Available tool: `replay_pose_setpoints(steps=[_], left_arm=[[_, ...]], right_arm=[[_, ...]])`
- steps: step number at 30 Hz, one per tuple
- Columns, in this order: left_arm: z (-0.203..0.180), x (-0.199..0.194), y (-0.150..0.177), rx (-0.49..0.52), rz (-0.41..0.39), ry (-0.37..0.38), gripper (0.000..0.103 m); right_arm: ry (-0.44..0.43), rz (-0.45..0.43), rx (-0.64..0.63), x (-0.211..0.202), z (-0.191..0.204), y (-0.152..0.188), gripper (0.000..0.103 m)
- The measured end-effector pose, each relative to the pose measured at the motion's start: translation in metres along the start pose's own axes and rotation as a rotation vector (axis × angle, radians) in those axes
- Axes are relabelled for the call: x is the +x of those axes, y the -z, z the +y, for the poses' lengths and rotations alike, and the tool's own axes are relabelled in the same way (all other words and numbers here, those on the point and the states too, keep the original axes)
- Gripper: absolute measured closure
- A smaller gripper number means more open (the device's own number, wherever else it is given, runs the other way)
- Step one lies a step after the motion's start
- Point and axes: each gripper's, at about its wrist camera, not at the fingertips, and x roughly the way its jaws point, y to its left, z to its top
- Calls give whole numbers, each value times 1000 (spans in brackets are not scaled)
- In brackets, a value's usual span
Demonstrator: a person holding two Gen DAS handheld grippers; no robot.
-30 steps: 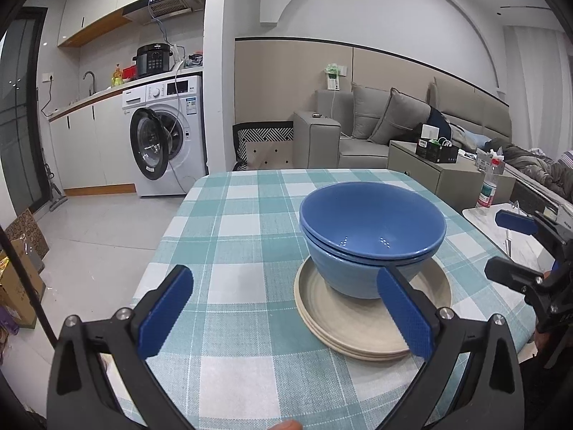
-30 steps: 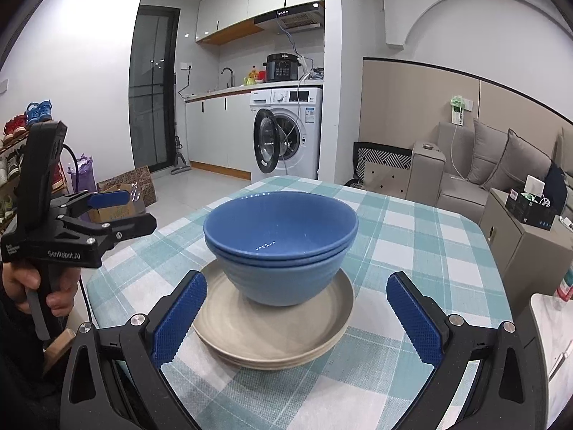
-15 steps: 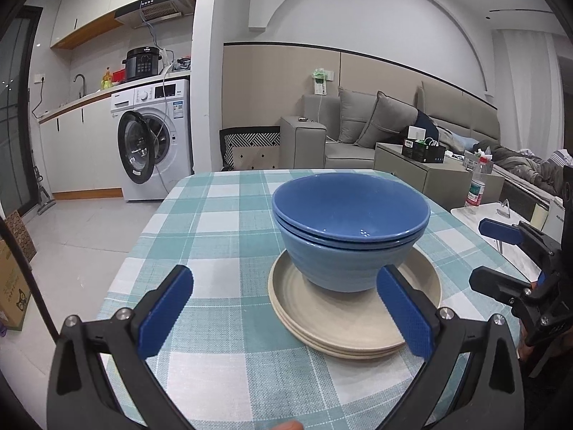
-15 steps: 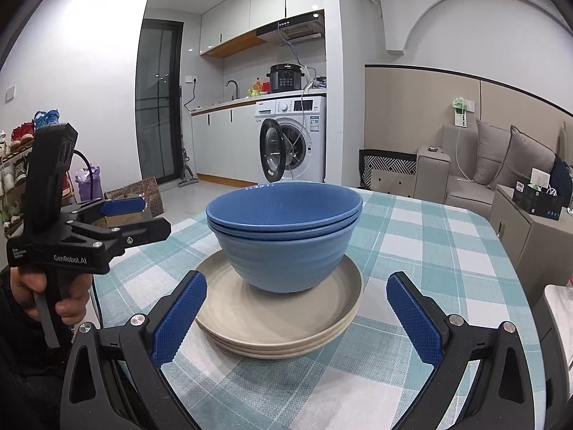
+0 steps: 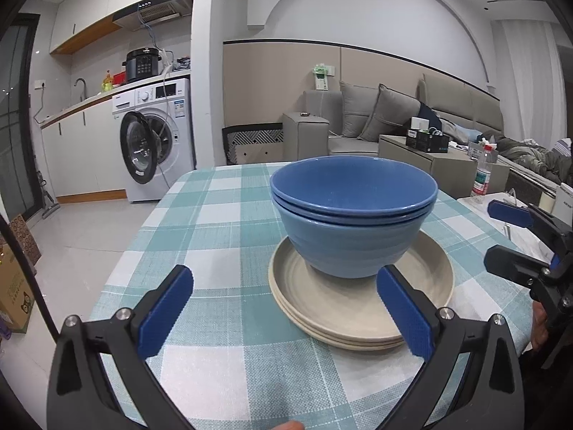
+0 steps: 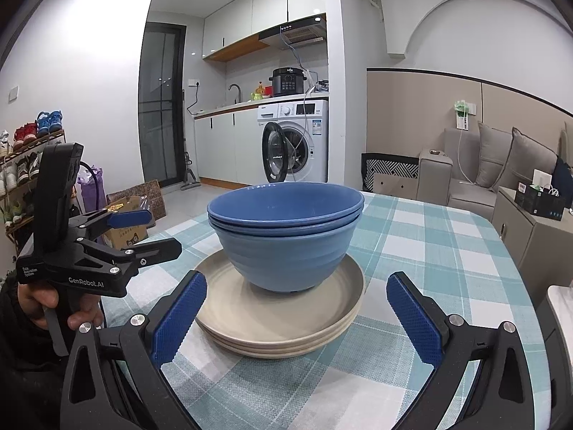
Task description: Organize plates and bowls
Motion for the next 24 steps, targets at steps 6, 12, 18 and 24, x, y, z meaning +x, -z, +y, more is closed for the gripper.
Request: replay_pose_setpoints(steps=[6,12,18,24], left_arm=[[0,-3,0,-5,-21,11,0],[0,-5,0,-10,-28,14,0],[0,-5,1,-5,-27,13,0],[-1,-5,1,-2,-25,10,0]], right_arm=[[-17,-1,-11,1,4,1,1],[-29,-7,-23,1,9,1,1],[-36,-14,-27,-1,10,1,1],[-43,-11,-29,1,10,2,1]])
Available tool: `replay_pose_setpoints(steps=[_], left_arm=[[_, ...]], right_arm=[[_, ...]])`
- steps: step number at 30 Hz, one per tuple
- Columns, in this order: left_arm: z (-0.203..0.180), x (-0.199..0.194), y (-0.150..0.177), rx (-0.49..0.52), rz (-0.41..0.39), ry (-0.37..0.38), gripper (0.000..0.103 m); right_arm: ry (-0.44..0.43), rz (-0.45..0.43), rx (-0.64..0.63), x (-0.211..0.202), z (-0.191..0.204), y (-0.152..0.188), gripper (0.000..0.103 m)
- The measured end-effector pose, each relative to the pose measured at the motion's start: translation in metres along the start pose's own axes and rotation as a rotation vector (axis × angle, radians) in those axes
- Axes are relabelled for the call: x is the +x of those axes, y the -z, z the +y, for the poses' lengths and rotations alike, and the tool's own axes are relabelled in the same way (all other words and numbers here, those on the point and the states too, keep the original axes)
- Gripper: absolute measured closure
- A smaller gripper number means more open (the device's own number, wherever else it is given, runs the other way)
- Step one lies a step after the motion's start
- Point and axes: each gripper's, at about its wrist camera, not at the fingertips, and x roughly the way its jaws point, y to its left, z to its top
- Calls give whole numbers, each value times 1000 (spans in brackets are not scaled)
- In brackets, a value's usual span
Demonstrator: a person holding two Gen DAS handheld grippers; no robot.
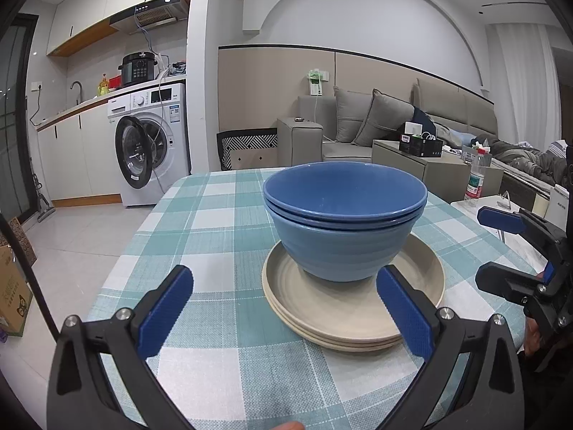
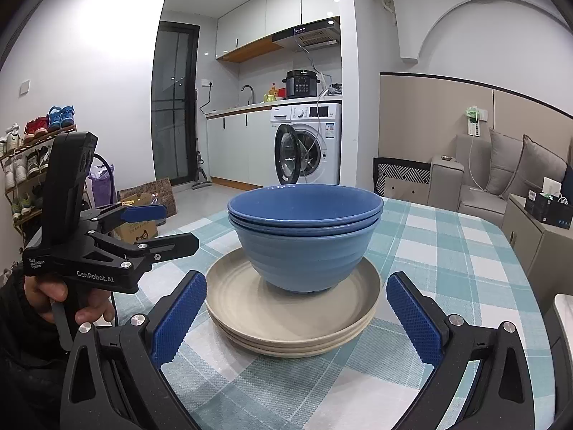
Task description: Organize plates and bowls
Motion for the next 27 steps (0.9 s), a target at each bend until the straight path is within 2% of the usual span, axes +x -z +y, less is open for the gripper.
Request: replay_pose_setpoints(steps=[27], left_arm=[[0,3,2,6,14,-4,0]], right_arm=[[-3,-6,-5,-1,1,1,1]])
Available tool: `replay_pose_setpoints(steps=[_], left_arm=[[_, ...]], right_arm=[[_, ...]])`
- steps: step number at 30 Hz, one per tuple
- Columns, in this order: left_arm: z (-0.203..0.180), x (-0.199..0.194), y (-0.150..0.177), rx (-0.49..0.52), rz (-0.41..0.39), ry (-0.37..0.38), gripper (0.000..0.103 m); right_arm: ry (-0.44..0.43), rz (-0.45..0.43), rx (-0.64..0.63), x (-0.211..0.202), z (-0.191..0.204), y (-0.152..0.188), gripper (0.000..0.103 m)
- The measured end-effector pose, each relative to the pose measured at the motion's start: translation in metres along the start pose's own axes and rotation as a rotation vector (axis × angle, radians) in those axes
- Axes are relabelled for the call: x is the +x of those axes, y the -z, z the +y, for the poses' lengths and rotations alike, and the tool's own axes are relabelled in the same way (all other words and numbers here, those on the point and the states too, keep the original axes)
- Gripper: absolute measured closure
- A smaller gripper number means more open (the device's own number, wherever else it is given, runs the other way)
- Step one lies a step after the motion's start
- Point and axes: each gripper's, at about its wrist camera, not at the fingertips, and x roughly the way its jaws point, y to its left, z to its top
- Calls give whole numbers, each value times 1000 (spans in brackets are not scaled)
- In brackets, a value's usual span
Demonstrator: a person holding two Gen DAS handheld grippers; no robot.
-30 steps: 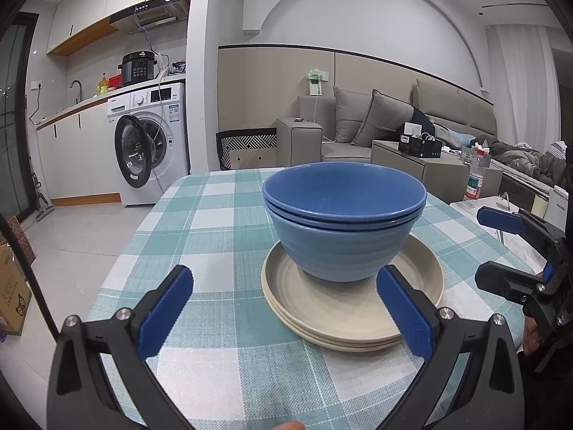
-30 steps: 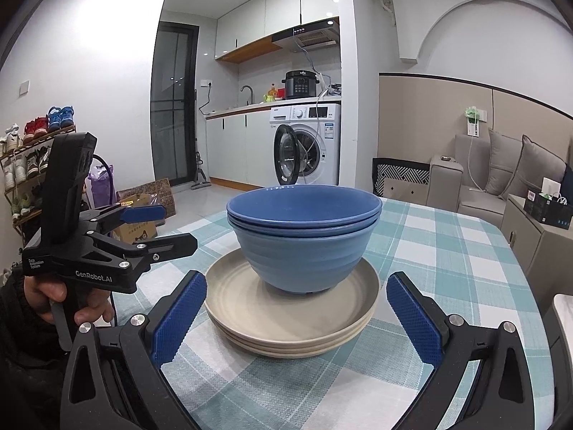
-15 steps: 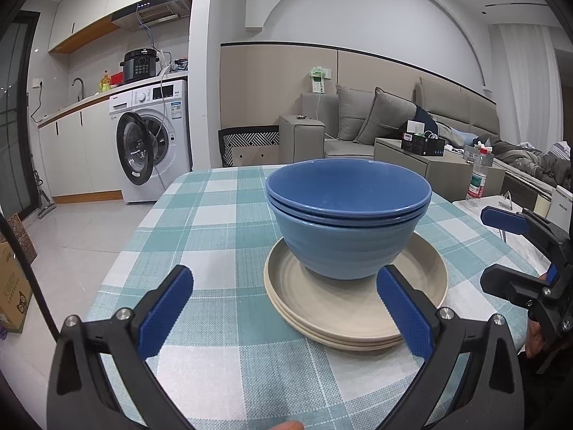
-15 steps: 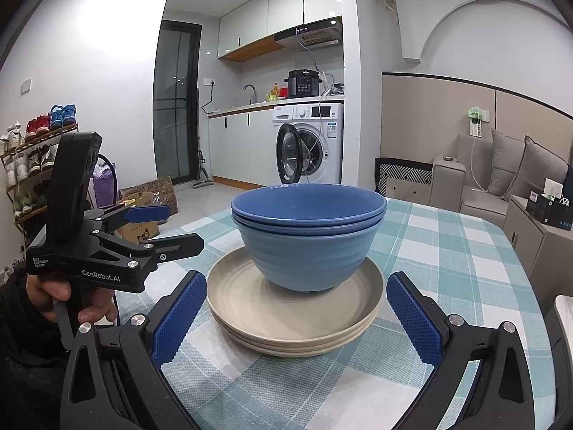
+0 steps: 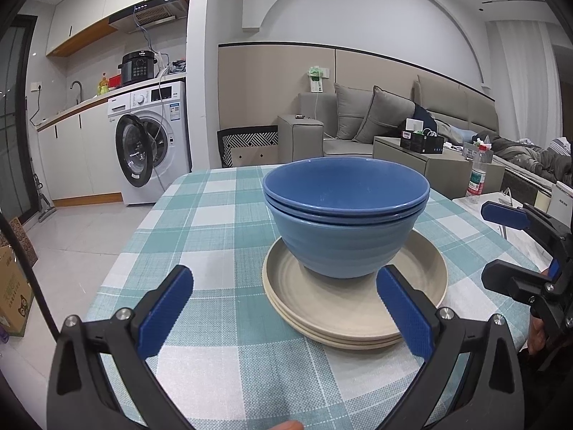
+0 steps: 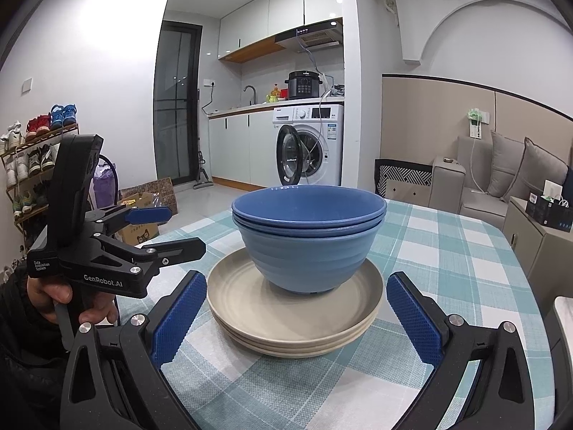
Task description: Organize plates and bowls
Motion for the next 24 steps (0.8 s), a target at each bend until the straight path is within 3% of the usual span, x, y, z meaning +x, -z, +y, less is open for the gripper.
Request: replay_pose_setpoints(steps=[24], left_arm=[[1,-1,-1,-12,1,1,0]], right_arm=[[0,-1,-3,-1,1,1,1]])
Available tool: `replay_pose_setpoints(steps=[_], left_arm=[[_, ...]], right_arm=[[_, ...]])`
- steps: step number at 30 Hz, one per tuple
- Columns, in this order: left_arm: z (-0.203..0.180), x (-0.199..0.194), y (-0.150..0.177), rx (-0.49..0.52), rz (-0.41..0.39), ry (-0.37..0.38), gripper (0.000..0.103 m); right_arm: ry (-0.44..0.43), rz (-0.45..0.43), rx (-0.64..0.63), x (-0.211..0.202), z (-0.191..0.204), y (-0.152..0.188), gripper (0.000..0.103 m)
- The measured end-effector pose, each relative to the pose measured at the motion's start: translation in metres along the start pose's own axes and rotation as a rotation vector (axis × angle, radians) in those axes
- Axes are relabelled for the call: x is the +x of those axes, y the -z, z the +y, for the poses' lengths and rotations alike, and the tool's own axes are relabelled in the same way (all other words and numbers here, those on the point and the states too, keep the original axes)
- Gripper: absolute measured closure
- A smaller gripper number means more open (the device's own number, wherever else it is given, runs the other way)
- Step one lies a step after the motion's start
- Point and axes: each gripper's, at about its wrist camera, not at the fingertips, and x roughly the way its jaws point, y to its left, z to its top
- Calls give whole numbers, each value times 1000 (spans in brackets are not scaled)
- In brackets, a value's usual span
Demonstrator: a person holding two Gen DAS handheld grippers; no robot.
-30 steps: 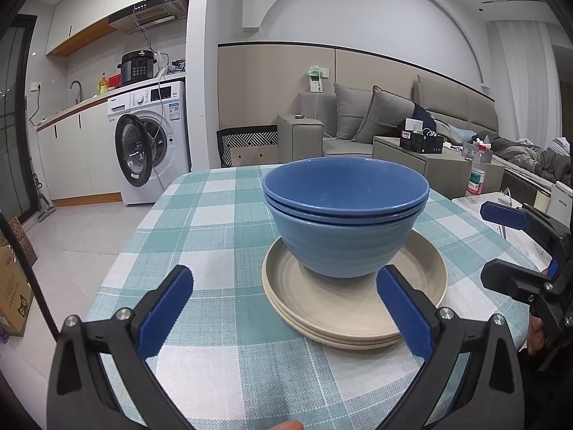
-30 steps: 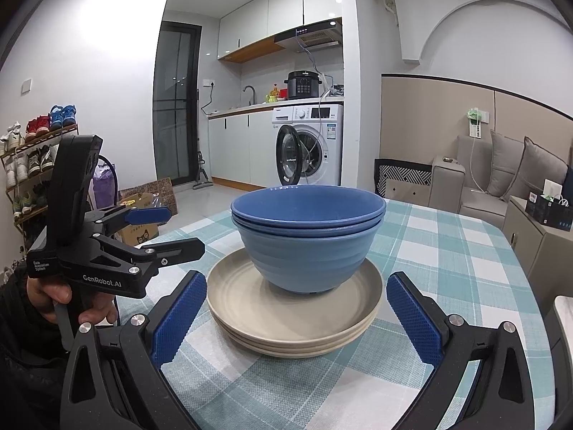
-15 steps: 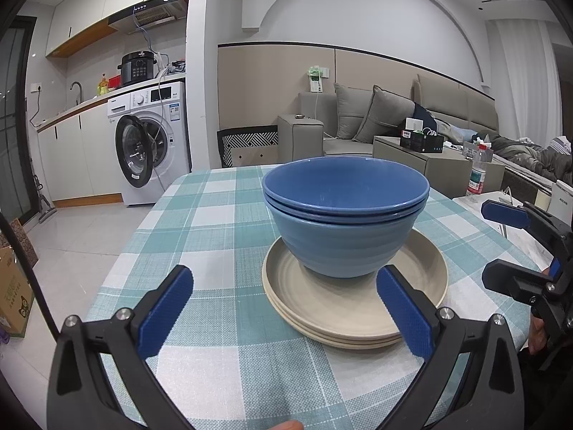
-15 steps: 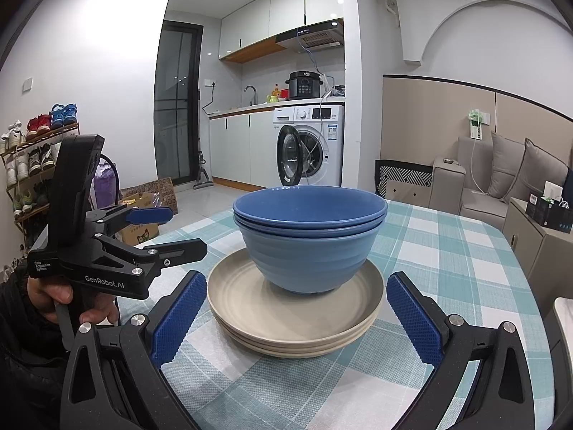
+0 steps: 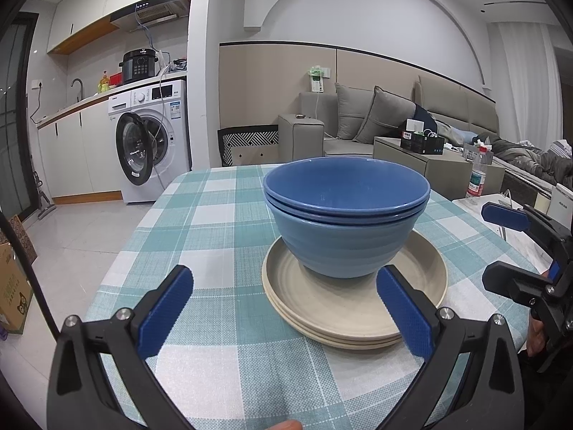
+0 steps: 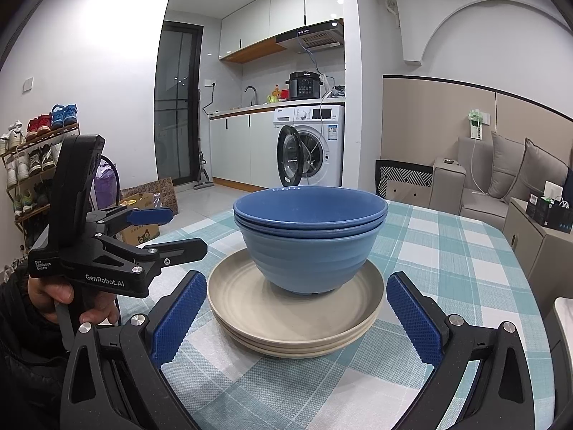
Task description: Organize plates and bowls
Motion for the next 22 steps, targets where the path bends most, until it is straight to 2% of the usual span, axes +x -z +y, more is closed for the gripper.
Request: replay_pose_setpoints(steps=[22], left_arm=[[-1,2,0,11,2,-2,0]], right_arm=[[2,0,1,0,0,0,1]])
